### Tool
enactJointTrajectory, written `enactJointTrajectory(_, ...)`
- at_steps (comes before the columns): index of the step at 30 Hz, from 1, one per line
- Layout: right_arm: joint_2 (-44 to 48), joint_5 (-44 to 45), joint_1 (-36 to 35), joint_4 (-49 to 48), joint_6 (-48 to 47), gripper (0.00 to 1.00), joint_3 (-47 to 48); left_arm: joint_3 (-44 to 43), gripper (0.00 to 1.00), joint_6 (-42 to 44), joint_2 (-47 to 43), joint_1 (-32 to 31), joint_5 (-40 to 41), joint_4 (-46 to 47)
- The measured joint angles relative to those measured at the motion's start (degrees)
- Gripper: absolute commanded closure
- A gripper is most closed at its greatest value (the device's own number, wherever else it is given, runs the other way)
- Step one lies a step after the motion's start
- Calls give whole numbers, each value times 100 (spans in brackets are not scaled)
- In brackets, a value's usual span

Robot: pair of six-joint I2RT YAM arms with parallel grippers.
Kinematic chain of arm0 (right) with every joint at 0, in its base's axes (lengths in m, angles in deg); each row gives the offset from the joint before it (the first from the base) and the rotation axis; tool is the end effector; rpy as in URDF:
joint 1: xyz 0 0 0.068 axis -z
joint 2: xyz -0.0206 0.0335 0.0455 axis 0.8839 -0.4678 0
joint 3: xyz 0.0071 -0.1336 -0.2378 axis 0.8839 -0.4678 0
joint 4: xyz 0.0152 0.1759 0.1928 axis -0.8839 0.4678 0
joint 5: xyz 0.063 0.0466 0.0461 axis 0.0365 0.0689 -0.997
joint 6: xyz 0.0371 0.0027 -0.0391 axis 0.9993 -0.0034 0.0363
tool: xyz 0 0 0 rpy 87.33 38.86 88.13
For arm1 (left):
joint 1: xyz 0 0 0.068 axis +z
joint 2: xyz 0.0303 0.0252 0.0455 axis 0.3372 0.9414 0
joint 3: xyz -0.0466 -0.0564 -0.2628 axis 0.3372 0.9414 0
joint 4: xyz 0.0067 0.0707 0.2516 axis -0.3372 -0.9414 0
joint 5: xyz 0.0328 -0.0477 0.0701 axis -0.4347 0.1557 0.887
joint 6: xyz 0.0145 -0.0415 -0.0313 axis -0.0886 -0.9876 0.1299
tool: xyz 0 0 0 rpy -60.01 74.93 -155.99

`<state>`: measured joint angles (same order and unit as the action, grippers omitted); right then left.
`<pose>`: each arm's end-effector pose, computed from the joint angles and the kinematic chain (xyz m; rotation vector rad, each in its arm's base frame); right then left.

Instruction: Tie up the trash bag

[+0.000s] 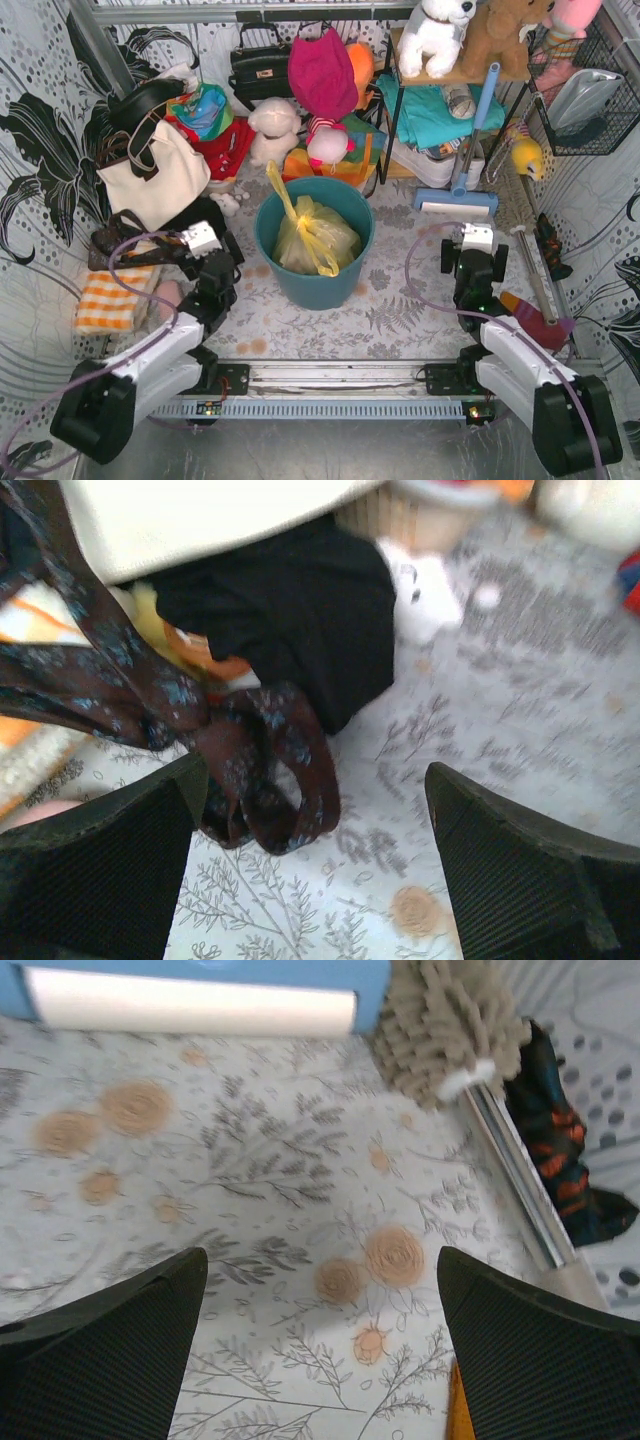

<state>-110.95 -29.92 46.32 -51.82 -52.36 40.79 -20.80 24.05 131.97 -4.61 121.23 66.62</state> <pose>0.1751 0.0298 0.1932 0.0713 1.7890 -0.3776 0.1712 -0.0484 0.2044 -0.4212 1.7274 0.2736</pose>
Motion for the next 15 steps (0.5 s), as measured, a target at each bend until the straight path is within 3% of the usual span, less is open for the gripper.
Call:
enactJointTrajectory(4,-730,101,446,-916,271,3,-393,636,2,625,1200,66,-118,1692)
enactJointTrajectory(10,-2323,138,710,-2643,286,3,-457,669,2,1174,2793,560,-625,3923)
enactJointTrajectory(15,-3265,-131,826,-4059,264,3,-420,494,2,1252,3368,1233,-1655,4559)
